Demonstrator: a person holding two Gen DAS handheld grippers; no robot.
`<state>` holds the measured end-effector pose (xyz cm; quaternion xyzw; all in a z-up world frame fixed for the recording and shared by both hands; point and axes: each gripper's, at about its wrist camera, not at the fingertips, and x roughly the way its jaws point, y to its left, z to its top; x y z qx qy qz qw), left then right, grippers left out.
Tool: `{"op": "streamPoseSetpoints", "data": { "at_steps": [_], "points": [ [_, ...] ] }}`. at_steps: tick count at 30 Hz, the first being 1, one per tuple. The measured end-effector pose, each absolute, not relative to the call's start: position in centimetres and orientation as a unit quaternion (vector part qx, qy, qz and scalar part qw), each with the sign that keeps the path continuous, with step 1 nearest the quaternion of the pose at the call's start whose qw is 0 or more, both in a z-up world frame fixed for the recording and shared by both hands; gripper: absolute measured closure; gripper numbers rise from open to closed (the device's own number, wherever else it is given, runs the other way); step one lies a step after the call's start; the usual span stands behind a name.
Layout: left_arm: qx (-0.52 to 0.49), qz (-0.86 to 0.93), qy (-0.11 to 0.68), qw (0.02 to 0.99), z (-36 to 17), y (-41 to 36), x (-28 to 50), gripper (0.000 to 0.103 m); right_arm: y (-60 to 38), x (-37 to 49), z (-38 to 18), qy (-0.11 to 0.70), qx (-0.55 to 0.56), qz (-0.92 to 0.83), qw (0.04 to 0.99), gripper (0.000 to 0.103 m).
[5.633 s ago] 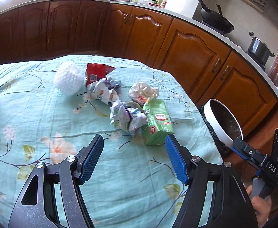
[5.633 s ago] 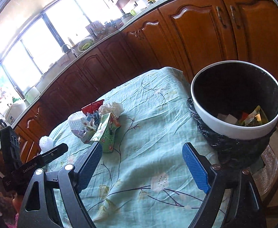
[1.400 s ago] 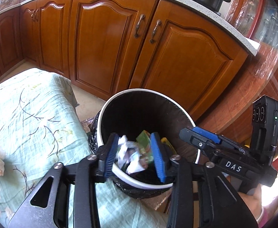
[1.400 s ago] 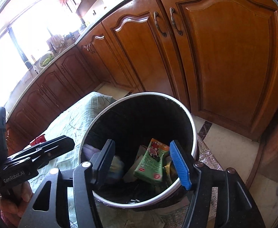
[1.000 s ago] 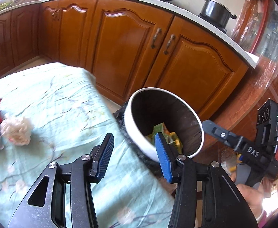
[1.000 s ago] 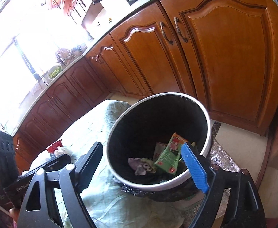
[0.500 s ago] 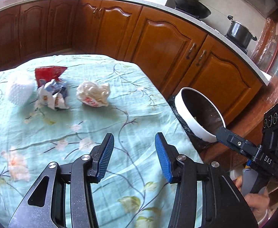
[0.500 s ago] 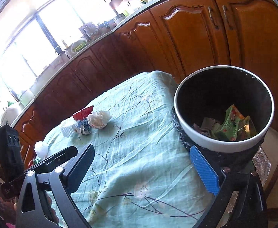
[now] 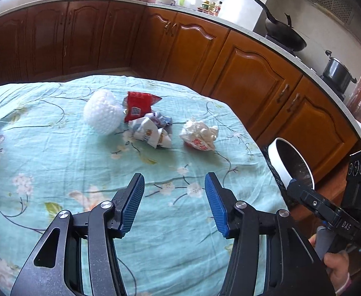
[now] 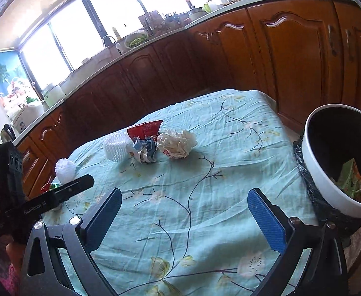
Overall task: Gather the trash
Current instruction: 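Grasp the white foam net with the left tool while the right tool grasps white tissue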
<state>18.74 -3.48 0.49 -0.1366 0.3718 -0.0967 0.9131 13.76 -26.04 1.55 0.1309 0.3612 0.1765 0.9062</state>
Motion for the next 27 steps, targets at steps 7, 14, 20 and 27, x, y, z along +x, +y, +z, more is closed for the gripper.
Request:
{"op": "streamPoseSetpoints", "data": {
  "at_steps": [7,14,20,27],
  "points": [
    [-0.144,-0.064,0.369,0.916,1.0,-0.2,20.4,0.050,-25.0,16.5,0.7,0.401,0.145,0.162,0.890,0.000],
    [-0.146,-0.048,0.375,0.914,1.5,1.9,23.8,0.047,-22.8,20.1,0.4,0.396,0.149,0.182,0.888,0.003],
    [-0.142,-0.031,0.385,0.911,0.9,3.3,27.9,0.047,-21.3,23.9,-0.9,0.409,0.159,0.191,0.878,0.009],
    [-0.139,-0.023,0.421,0.896,-2.0,3.8,32.5,0.052,-21.0,27.6,-3.5,0.436,0.177,0.188,0.862,0.045]
  ]
}}
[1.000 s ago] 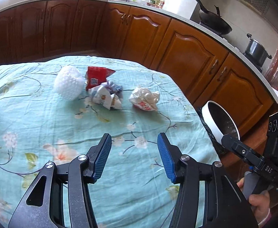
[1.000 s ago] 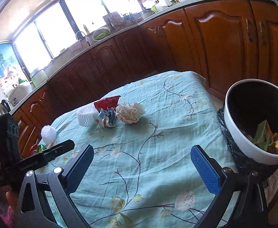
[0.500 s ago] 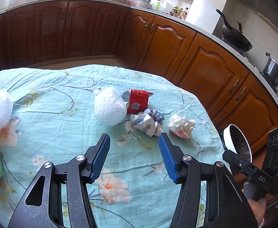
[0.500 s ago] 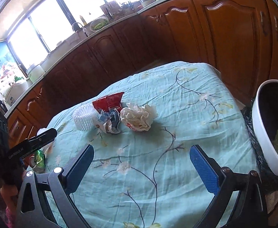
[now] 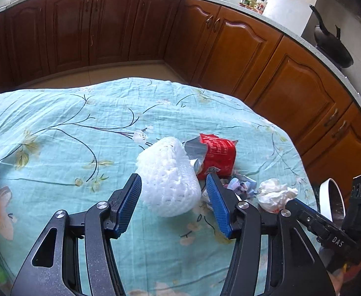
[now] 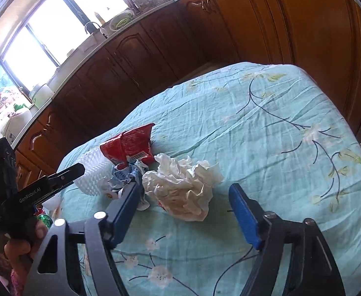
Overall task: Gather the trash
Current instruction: 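Grasp the white foam net with the left tool while the right tool grasps white tissue, then carry the foam net and tissue over the trash bin with both tools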
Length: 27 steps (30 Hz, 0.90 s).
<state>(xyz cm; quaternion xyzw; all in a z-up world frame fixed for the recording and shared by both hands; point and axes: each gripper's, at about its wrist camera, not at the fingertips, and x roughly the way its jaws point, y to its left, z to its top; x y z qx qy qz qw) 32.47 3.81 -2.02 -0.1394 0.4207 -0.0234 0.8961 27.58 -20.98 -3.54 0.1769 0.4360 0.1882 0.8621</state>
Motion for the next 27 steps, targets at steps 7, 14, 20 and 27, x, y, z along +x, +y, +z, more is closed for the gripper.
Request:
{"op": "streamPoseSetpoints", "data": {
  "at_steps": [7,14,20,27],
  "points": [
    [-0.131,-0.061,0.434,0.889,-2.8,1.9,31.8,0.086,-22.1,26.3,-3.8,0.430,0.190,0.201,0.860,0.068],
    [-0.142,-0.121,0.442,0.877,-2.6,-1.8,28.7,0.092,-24.4,22.4,-3.0,0.416,0.194,0.203,0.865,0.071],
    [-0.139,-0.175,0.445,0.867,-2.0,-5.6,26.3,0.092,-27.6,18.9,-1.6,0.396,0.200,0.189,0.876,0.071],
    [-0.131,-0.222,0.439,0.861,-0.4,-9.4,23.5,0.092,-31.6,15.7,0.2,0.375,0.206,0.168,0.888,0.071]
  ]
}}
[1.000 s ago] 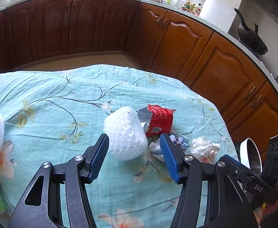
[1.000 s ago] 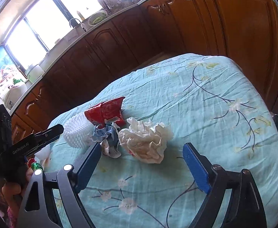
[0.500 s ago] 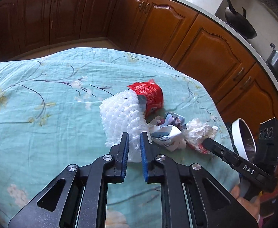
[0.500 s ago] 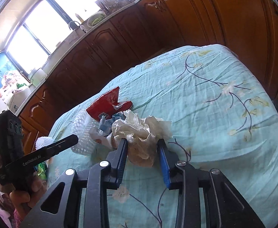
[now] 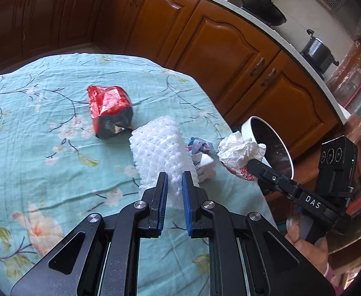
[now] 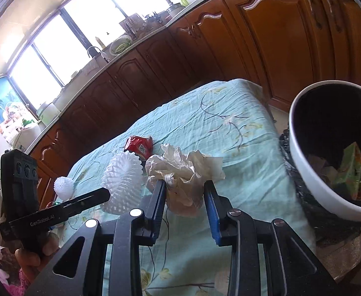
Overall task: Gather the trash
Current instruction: 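Carry the foam net and tissue over the trash bin with both tools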
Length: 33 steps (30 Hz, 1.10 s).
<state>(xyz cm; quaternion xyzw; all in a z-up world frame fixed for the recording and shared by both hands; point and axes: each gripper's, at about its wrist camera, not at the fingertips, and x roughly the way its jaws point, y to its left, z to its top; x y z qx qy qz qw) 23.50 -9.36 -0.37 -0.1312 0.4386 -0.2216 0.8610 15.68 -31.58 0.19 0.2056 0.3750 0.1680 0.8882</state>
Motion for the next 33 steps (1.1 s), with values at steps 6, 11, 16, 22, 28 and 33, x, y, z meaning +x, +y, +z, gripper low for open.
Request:
{"op": "streamPoseSetpoints", "data": {
  "at_steps": [6,11,16,22,28,33],
  "points": [
    [-0.122,-0.244,0.427,0.862,1.1,-11.6,22.4,0.092,-34.2,13.5,0.9,0.361,0.211,0.151,0.896,0.071],
    [-0.112,-0.260,0.418,0.863,2.2,-13.4,21.8,0.092,-36.4,12.3,1.2,0.348,0.217,0.130,0.903,0.071],
    [-0.102,-0.278,0.412,0.862,3.1,-15.5,21.7,0.092,-39.1,11.2,1.4,0.338,0.223,0.106,0.908,0.071],
    [-0.085,-0.298,0.408,0.858,3.8,-18.9,22.0,0.092,-42.5,10.6,1.6,0.330,0.230,0.073,0.913,0.071],
    [-0.067,-0.316,0.411,0.853,4.0,-22.5,22.7,0.092,-44.8,10.2,1.5,0.327,0.234,0.050,0.914,0.071],
    [-0.055,-0.327,0.412,0.849,4.0,-25.0,23.5,0.092,-46.0,10.2,1.4,0.327,0.233,0.036,0.915,0.071]
  ]
}}
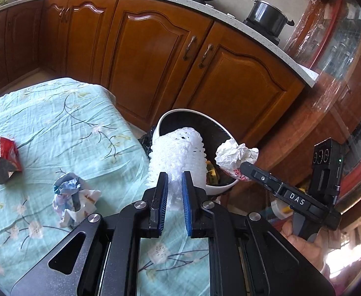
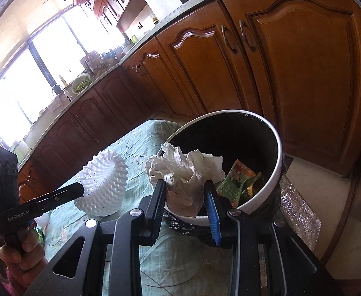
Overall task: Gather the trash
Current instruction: 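Carry the foam net and tissue over the trash bin with both tools, then open both tools to drop the foam net and tissue into the bin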
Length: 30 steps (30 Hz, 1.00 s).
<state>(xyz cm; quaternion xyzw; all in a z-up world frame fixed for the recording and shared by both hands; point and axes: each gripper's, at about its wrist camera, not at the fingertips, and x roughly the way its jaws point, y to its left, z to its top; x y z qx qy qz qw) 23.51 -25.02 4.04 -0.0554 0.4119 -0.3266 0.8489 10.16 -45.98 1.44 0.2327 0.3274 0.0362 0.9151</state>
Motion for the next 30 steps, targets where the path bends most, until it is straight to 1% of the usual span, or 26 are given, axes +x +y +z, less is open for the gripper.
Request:
{"op": "streamPoseSetpoints", "data": {
  "at_steps": [14,30],
  "points": [
    [-0.027,-0.334,0.414,0.847,4.1,-30.3,25.9,0.092,-48.8,11.5,1.7,0.343,0.196,0.000,0.919,0.069],
    [0.002,-0.324,0.437,0.839,2.0,-33.8,28.1,0.092,-49.6,14.5,0.6,0.380,0.167,-0.013,0.910,0.066]
  ]
}}
